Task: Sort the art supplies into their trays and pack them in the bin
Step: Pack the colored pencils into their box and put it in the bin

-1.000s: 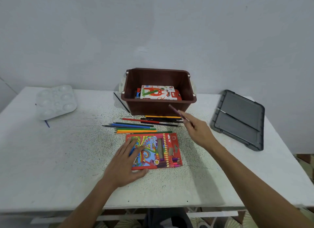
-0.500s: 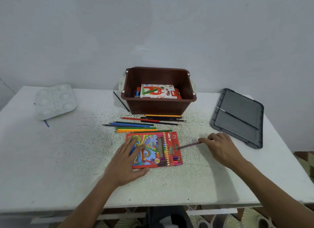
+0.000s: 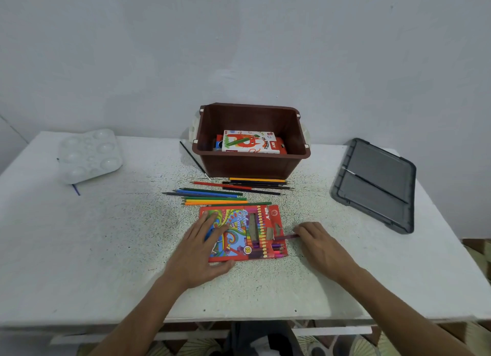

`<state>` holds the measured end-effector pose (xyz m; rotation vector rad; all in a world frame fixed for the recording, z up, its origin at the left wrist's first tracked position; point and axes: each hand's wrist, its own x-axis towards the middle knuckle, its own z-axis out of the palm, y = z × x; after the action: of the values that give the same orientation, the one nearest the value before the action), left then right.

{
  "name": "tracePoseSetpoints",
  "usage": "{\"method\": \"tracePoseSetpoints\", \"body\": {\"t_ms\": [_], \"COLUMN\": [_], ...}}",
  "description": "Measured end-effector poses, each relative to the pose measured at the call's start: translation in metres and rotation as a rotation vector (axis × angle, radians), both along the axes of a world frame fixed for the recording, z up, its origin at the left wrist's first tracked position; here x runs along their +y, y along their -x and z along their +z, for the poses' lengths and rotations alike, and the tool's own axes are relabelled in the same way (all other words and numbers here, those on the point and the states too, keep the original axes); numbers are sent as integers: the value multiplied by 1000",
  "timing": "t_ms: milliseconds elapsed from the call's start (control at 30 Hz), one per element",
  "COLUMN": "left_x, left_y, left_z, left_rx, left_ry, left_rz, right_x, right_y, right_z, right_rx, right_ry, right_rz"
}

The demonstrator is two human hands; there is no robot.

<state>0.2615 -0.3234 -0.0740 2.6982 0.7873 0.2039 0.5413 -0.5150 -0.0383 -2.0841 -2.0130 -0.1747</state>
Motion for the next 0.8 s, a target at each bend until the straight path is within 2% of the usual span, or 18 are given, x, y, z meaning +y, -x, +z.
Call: {"method": "tracePoseSetpoints", "body": {"t_ms": [467, 800], "left_x": [-1, -2], "left_y": [1, 1], "left_z": [1, -1], "left_rx": [-45, -43], "left_ry": [-3, -14], "left_rz": [-4, 5], "right_x": [-1, 7], "right_y": [13, 26], "right_z": [-15, -14], "right_rx": [85, 110], "right_ry": [-96, -69], "right_rz": [-76, 10]}}
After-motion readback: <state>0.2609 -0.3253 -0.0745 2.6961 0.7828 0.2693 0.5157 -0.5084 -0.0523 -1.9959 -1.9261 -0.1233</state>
